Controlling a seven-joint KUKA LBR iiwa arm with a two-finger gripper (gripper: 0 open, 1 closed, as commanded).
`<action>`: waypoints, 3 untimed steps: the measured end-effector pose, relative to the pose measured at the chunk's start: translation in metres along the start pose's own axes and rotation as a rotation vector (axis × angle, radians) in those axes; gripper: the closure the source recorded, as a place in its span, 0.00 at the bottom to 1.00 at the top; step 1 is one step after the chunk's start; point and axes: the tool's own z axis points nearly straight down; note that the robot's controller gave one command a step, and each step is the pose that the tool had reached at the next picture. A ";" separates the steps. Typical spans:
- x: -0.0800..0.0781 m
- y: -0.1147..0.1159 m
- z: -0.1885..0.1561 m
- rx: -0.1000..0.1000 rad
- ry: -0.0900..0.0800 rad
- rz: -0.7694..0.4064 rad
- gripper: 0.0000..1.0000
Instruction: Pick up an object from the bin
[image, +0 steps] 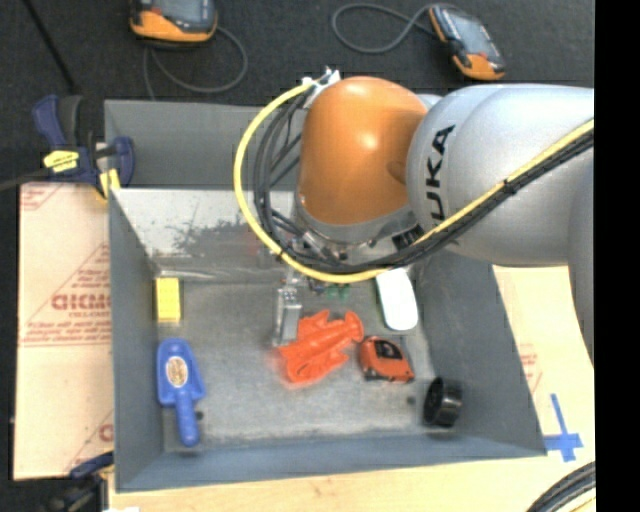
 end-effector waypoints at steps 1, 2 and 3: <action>0.007 -0.018 0.032 -0.002 -0.007 0.059 0.00; 0.006 -0.055 0.061 0.003 0.000 0.026 0.00; 0.009 -0.069 0.095 0.005 -0.004 -0.069 0.00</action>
Offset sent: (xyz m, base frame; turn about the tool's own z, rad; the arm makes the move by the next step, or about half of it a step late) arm -0.0017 -0.0836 -0.0782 -0.0661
